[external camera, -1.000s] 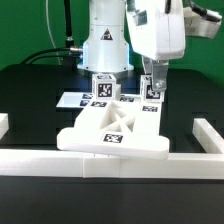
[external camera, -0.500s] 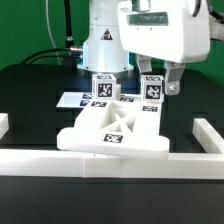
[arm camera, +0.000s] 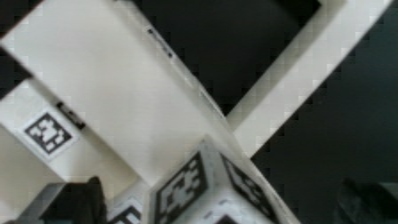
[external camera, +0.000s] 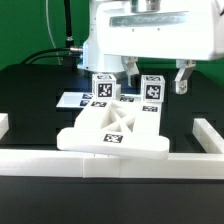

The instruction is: Assemble chair

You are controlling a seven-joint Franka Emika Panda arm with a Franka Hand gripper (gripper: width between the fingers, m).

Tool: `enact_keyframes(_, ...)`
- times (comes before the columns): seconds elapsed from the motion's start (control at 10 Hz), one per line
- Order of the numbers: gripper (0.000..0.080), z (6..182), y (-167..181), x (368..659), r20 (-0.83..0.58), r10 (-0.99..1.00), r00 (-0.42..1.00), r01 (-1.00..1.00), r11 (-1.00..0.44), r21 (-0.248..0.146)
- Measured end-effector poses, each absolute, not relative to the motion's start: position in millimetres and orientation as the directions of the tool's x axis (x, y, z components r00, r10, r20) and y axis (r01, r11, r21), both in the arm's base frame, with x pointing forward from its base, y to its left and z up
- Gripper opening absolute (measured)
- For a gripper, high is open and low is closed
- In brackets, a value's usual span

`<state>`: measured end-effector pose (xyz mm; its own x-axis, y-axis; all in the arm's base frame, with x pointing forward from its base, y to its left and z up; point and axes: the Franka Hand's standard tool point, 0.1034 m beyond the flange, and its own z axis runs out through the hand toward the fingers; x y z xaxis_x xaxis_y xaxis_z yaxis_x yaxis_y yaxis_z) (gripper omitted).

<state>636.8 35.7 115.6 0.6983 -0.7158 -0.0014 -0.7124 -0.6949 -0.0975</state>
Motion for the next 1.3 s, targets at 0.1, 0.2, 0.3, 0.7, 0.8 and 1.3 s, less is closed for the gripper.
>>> enact_keyframes(0.1,0.0649,114.2,34,636,0.019,-0.615,0.788,-0.612,-0.787,-0.079)
enact_keyframes(0.2,0.0649,114.5,33,636,0.032,-0.513,0.858,-0.510,-0.857,-0.070)
enact_keyframes(0.3,0.0649,116.5,33,639,0.044,-0.416,0.909,-0.412,-0.909,-0.068)
enact_keyframes(0.7,0.0649,116.9,32,639,0.060,-0.177,0.982,-0.175,-0.984,-0.045)
enact_keyframes(0.8,0.0649,117.0,31,639,0.063,-0.109,0.992,-0.107,-0.994,-0.036)
enact_keyframes(1.3,0.0649,124.6,36,646,0.066,0.467,0.882,0.465,-0.884,0.038)
